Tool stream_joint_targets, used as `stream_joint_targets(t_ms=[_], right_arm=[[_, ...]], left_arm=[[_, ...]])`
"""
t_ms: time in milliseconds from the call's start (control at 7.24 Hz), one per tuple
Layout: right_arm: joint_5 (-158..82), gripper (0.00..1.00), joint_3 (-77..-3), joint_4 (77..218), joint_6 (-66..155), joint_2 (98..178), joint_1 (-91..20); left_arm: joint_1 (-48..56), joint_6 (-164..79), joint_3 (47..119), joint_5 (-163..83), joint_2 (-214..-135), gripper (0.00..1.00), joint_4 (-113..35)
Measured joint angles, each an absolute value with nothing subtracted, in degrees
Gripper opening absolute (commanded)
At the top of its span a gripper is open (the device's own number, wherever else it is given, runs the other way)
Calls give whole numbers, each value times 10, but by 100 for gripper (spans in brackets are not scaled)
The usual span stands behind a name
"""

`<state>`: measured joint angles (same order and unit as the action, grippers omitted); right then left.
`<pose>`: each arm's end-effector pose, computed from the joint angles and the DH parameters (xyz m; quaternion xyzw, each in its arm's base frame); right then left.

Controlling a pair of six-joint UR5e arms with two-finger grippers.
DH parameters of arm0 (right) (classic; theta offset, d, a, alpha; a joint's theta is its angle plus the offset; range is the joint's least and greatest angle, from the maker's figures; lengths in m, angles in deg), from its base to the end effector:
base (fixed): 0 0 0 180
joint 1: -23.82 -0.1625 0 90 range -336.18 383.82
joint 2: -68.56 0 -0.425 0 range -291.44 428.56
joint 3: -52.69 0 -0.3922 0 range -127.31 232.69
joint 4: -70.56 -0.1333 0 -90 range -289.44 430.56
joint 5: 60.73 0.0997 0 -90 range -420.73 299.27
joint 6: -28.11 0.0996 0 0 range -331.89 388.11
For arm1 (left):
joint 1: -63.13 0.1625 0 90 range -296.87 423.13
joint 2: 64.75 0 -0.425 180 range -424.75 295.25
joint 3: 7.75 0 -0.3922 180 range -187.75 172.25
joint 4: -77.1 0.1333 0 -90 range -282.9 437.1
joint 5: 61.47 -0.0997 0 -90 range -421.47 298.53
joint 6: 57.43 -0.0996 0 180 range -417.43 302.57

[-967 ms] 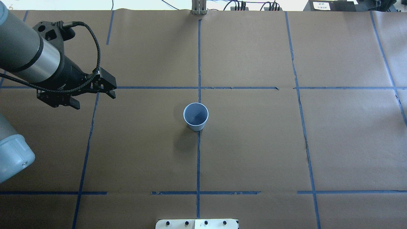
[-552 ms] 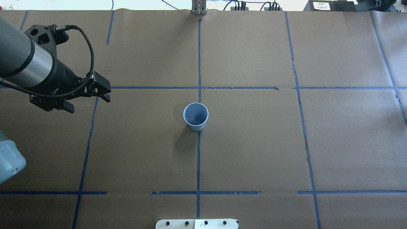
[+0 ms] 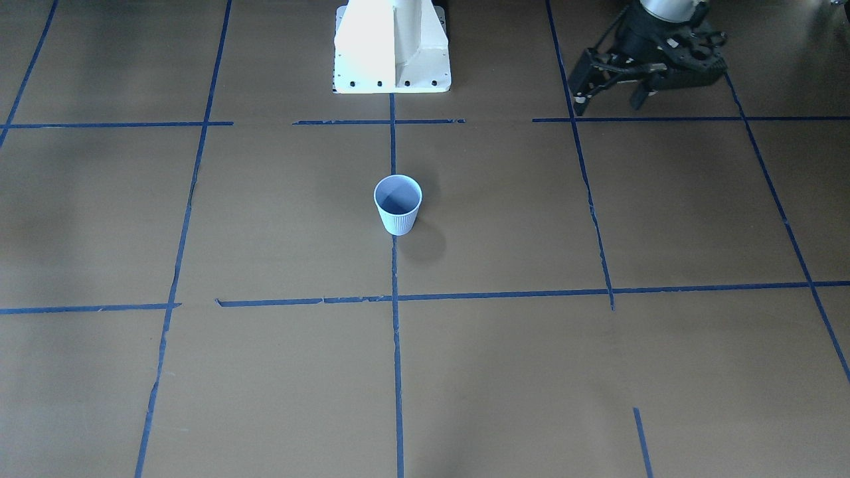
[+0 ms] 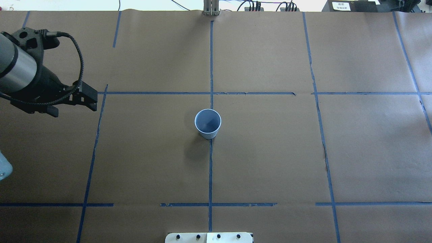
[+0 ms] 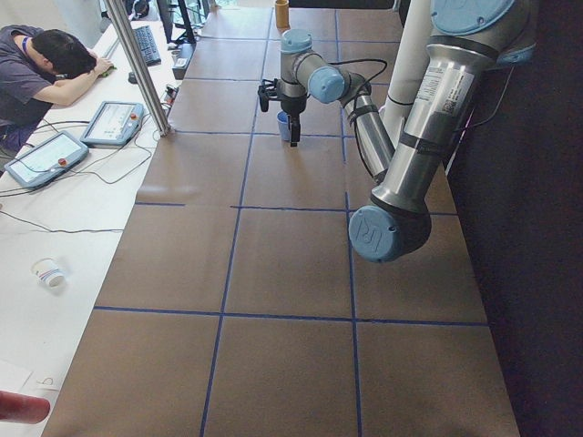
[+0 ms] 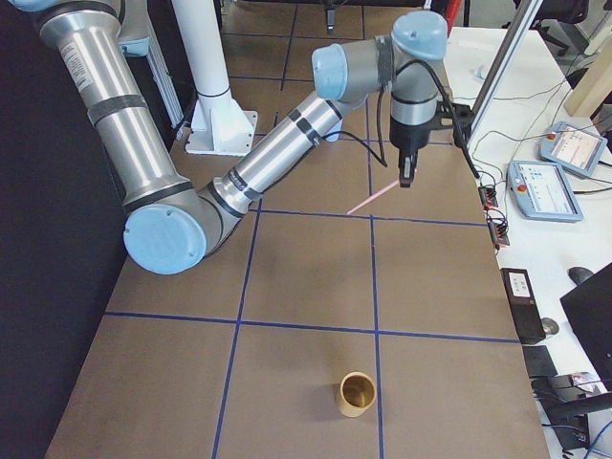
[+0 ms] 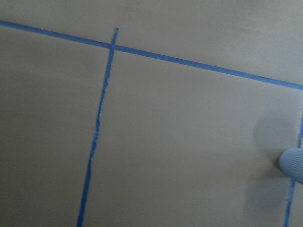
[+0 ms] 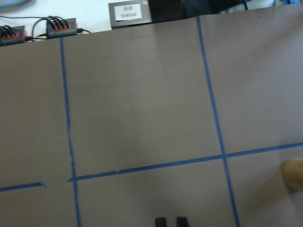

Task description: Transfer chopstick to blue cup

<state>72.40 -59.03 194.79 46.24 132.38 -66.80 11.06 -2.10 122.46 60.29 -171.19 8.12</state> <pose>0.0713 -0.5638 0.3000 0.0538 -0.3775 0.1073 0.9182 0.2228 -0.4175 0.2533 0.0127 0.3928 -0.0558 0.9178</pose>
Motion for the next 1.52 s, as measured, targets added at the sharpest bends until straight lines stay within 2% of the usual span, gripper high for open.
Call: stream_joint_targets(t_ms=[414,967,1105,1519], right_arm=[[711,0,-661,1952,579,1241,-559],[563,0,-672,1951,776,1124,-343],[506,0,-666,1950,834,1094,-274],[364,0,-576,1913,962,1007,-122]], left_arm=[[16,-233,1220,602,-1625,100,82],[-98,-462,1162,604,-1580,100,78],[-123,-507,1138,605,-1580,100,76],[-145,-546,1110,606,-1579,100,73]])
